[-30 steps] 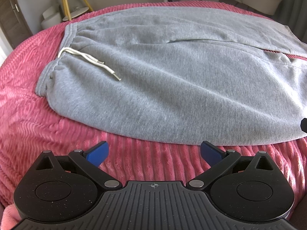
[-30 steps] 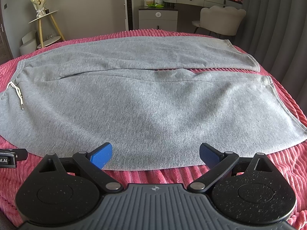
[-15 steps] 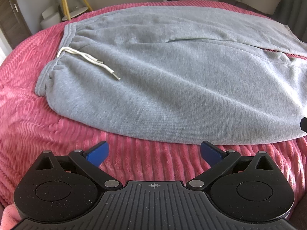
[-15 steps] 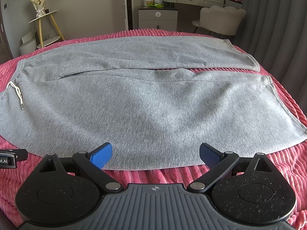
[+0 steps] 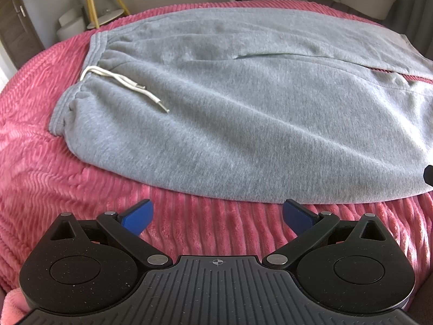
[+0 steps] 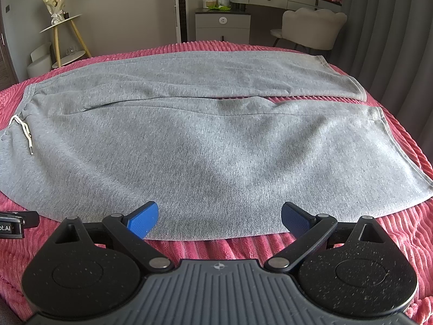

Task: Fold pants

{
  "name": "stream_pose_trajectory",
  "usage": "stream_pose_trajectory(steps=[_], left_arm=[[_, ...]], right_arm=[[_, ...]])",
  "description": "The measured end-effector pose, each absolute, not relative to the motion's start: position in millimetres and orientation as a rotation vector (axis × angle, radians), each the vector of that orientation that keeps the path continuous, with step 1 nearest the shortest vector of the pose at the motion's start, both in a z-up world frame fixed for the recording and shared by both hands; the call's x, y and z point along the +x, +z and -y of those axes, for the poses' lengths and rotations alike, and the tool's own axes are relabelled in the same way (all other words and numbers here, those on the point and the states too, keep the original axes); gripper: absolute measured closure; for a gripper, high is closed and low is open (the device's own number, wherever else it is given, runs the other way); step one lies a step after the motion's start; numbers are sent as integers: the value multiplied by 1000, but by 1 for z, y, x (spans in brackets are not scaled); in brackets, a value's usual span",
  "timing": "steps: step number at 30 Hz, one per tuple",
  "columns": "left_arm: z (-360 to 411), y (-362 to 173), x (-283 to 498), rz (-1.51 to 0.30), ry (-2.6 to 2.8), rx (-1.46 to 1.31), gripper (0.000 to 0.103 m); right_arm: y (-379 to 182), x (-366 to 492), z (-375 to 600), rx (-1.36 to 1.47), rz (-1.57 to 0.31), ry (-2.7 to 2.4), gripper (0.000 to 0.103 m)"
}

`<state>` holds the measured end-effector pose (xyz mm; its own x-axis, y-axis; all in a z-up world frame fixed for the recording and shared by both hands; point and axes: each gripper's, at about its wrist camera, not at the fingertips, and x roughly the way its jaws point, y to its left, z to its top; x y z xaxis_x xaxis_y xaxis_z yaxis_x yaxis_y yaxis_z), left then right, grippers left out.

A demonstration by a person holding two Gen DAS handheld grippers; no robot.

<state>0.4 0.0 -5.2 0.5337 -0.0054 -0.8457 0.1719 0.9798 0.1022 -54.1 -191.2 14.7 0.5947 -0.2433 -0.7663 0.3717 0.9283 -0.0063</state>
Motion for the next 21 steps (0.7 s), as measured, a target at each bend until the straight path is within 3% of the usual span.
stream_pose_trajectory(steps=[21], left_arm=[[0,-6,0,-1010,-108,183,0]], right_arm=[[15,-55,192,162,-863,-358,5]])
